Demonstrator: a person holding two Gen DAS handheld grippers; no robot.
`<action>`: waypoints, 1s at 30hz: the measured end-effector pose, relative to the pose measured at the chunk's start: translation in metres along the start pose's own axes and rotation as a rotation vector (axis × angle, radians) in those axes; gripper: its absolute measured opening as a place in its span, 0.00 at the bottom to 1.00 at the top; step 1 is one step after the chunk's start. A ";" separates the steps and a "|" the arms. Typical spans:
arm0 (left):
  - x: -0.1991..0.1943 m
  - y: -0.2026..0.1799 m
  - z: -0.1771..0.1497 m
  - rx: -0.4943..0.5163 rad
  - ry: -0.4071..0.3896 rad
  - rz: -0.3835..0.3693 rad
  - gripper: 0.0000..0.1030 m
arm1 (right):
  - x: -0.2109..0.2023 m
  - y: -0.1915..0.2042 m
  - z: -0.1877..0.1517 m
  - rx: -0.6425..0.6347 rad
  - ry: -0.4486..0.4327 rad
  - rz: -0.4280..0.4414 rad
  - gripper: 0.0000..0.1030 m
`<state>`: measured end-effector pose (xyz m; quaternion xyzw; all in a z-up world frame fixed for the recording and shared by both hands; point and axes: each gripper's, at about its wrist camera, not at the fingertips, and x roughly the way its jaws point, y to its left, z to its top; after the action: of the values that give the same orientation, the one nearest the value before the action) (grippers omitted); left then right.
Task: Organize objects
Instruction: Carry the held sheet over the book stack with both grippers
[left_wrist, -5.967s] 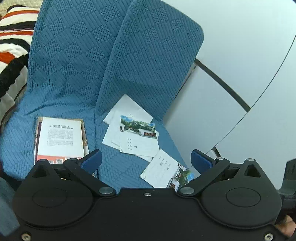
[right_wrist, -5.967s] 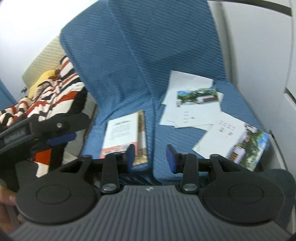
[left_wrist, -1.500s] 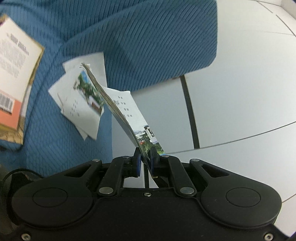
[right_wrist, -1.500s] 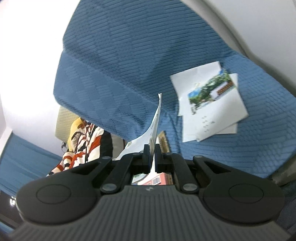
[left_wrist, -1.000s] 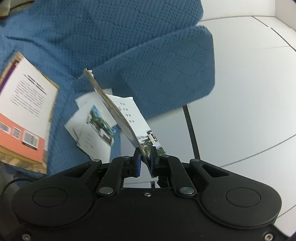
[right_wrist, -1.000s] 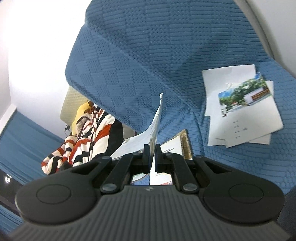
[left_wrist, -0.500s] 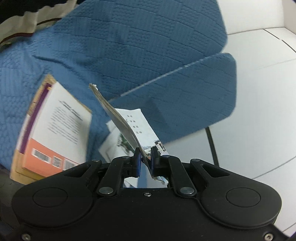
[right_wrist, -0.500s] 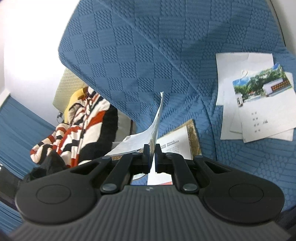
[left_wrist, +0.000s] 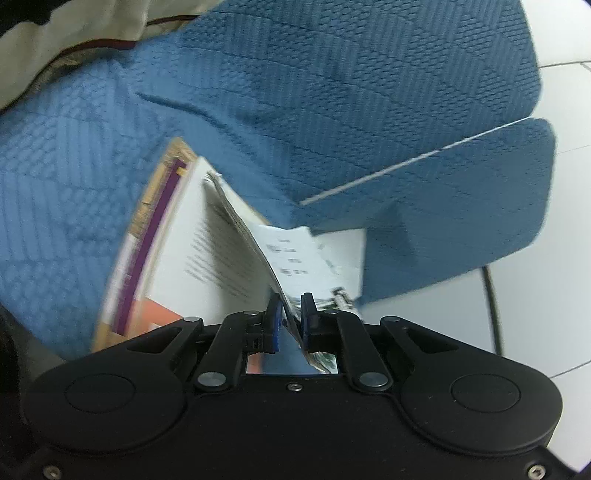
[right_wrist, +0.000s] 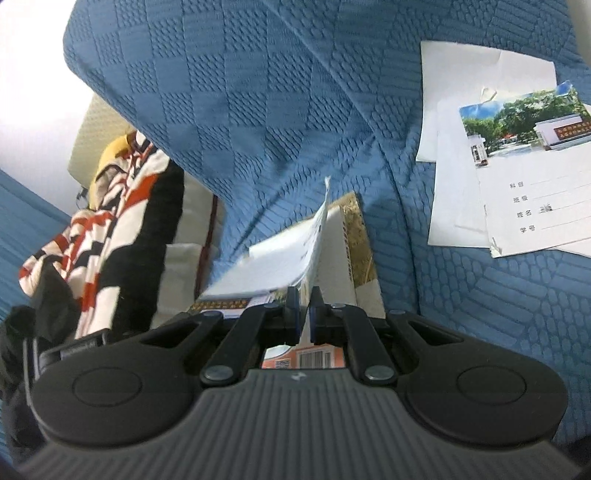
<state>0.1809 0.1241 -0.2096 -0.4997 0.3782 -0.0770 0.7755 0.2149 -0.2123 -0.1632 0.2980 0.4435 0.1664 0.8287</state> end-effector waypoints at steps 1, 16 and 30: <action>0.001 0.003 0.001 -0.003 -0.002 0.014 0.08 | 0.003 -0.001 -0.001 0.000 0.005 -0.001 0.08; 0.010 0.022 -0.008 0.037 0.024 0.203 0.24 | 0.024 -0.011 -0.030 -0.006 0.107 -0.045 0.11; 0.017 0.008 -0.006 0.165 0.005 0.317 0.45 | 0.009 -0.015 -0.024 -0.116 0.024 -0.160 0.76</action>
<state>0.1872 0.1155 -0.2258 -0.3681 0.4466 0.0141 0.8154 0.1997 -0.2107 -0.1892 0.2108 0.4656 0.1286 0.8499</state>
